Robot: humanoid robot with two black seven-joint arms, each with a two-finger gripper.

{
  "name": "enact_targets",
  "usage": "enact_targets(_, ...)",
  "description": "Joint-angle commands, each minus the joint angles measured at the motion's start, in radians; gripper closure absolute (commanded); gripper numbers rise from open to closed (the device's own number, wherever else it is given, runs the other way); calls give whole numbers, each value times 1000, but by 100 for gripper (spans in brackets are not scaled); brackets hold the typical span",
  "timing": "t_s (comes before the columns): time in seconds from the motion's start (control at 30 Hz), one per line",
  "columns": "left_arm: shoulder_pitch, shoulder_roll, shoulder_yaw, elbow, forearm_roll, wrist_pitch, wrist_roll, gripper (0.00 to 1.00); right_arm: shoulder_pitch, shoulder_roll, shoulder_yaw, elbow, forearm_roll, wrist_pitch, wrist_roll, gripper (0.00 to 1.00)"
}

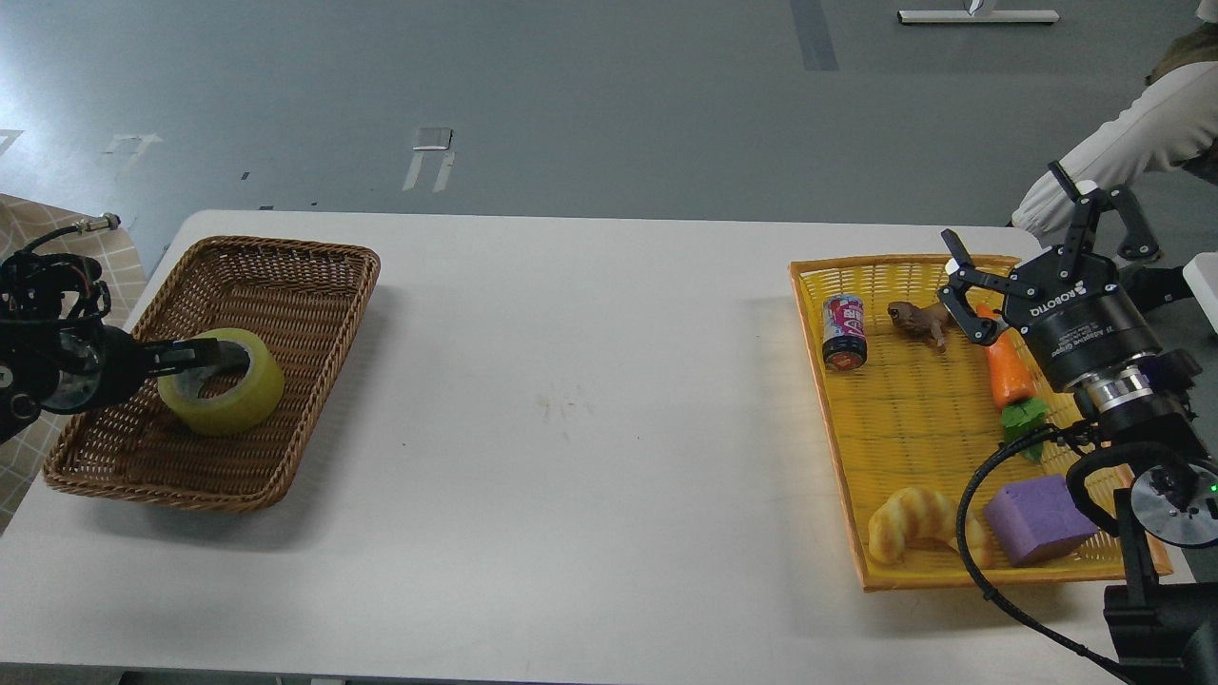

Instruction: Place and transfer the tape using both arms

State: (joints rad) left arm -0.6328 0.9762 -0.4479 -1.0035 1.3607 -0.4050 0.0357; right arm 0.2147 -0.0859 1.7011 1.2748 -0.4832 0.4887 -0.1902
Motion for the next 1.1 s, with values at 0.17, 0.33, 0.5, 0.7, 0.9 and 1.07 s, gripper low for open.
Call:
enact_targets(0.17, -120, 61, -28, -6, -78, -14, -14, 2, 5, 0, 0, 3, 0, 0, 0, 0)
enact_targets(0.33, -200, 64, -129, -1, -445, -24, -82, 2, 8, -6, 2, 5, 0, 0, -1, 0)
enact_targets(0.5, -295, 18, -155, -4, -803, -32, -85, 2, 21, -11, 0, 9, -1, 0, -8, 0)
enact_targets(0.7, -294, -105, -230, -23, -1172, -38, -83, 2, 67, -14, 3, 5, -1, 0, -6, 0)
enact_targets(0.9, -243, -221, -302, -101, -1195, -80, -88, 2, 146, -60, 0, -3, -1, 0, -6, 0)
enact_targets(1.07, -124, -316, -454, -174, -1195, -84, -86, 2, 236, -68, -8, -43, -1, 0, -12, 0)
